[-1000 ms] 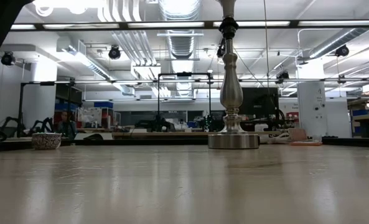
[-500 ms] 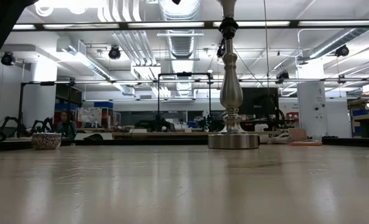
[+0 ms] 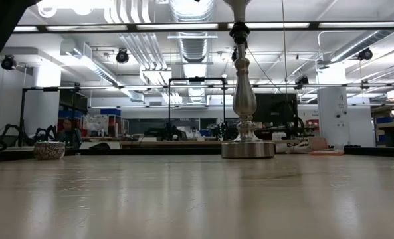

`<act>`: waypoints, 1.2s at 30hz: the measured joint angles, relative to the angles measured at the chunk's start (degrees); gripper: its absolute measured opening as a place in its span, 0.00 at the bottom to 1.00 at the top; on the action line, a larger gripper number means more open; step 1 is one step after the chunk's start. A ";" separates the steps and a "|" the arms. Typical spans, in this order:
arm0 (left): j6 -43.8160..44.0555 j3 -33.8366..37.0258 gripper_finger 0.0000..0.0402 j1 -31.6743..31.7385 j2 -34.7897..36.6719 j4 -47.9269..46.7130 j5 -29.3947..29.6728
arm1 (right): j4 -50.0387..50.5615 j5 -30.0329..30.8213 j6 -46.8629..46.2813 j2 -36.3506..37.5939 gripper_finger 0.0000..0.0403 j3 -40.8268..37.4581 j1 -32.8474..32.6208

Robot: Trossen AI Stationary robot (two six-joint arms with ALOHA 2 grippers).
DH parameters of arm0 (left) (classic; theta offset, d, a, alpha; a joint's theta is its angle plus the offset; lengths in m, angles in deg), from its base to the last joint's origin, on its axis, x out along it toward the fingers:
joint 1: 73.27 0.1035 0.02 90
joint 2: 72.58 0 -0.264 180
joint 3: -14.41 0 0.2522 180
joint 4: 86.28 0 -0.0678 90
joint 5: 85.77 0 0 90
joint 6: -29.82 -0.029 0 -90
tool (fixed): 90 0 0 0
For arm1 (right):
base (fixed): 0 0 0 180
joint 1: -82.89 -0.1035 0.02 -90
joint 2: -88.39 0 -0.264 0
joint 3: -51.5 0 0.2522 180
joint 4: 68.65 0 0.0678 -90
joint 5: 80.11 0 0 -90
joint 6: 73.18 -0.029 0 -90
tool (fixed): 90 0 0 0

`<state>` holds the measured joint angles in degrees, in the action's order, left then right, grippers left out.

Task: Screw lightbulb
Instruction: Remove the lightbulb from the lamp

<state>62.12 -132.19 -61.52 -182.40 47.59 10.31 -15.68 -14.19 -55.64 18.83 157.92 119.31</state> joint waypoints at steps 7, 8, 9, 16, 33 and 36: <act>-2.88 -2.06 0.05 0.19 1.10 0.98 1.29 | 0.21 0.55 -0.29 0.07 0.00 -0.02 0.00; -3.95 -2.16 0.05 0.18 1.23 1.53 1.50 | 0.36 0.55 -0.41 0.09 0.00 -0.02 0.00; -4.96 -2.07 0.05 0.15 1.40 2.39 1.95 | 0.46 0.51 -0.44 0.13 0.00 -0.04 0.00; -8.57 -1.68 0.05 0.96 1.65 0.97 9.83 | 1.92 0.48 -3.20 0.48 0.00 1.83 0.00; -7.16 -0.74 0.09 1.98 1.27 -2.49 13.52 | 6.08 -0.57 -6.03 1.53 0.00 2.71 0.00; -4.54 -0.74 0.15 2.31 1.27 -2.35 10.49 | 6.20 -0.57 -6.03 1.55 0.00 2.71 0.00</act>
<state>57.58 -132.93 -59.20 -181.13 45.24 20.80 -9.49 -14.76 -61.68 20.38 160.63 119.31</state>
